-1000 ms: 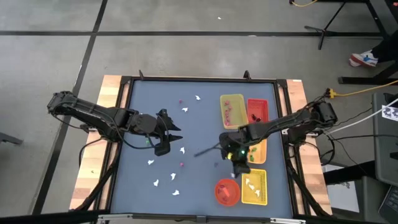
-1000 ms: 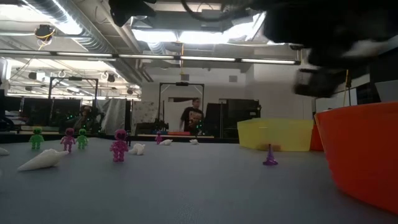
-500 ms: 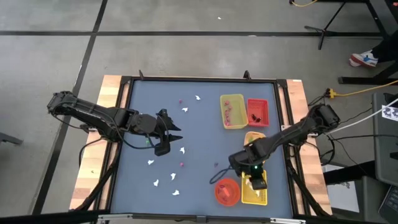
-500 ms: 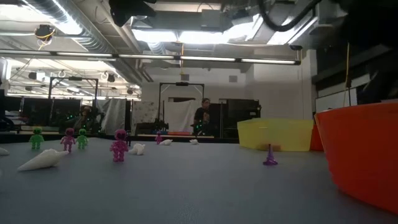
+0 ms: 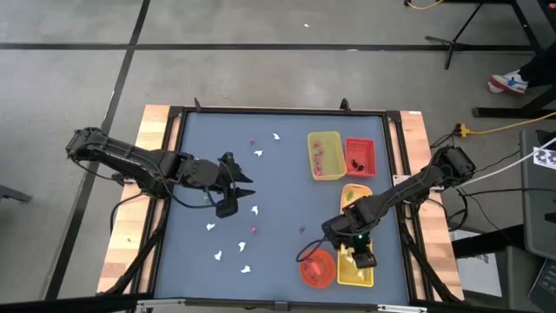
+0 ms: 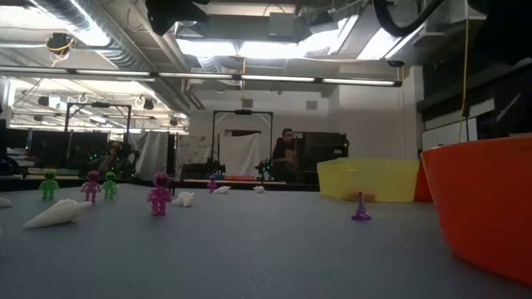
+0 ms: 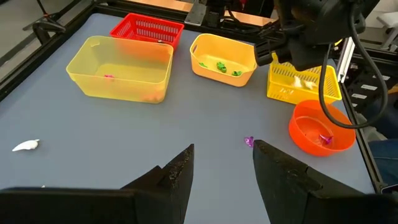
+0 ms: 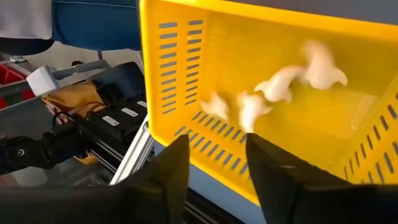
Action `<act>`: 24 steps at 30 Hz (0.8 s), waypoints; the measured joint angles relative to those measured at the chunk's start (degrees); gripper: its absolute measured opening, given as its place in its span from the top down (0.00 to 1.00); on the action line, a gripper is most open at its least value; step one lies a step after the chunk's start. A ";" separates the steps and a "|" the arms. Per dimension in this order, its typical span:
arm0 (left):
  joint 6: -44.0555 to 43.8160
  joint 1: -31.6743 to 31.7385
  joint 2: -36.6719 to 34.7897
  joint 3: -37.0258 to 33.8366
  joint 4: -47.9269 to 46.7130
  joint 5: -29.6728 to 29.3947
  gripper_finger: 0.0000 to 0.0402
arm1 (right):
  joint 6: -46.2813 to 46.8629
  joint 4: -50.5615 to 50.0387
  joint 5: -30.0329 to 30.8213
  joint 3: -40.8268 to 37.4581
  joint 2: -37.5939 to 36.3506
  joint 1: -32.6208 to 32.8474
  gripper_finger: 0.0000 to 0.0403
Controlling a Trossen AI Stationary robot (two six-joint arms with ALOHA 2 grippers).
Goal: Sort Halloween decoration
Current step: Put the white ghost toy into the yellow box
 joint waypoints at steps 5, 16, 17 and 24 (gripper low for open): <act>0.00 0.00 0.00 0.00 0.00 0.01 0.63 | 0.00 -0.30 0.78 0.00 0.00 -0.02 0.49; -0.39 0.02 0.00 0.00 0.00 2.00 0.63 | -0.02 -0.25 0.79 0.00 0.02 -0.04 0.45; -0.41 0.01 0.00 0.00 0.00 2.33 0.63 | -0.02 -0.26 0.80 0.00 0.02 -0.04 0.45; -0.50 -0.37 0.00 0.00 0.00 3.65 0.63 | -0.02 -0.22 0.80 0.00 0.02 -0.04 0.45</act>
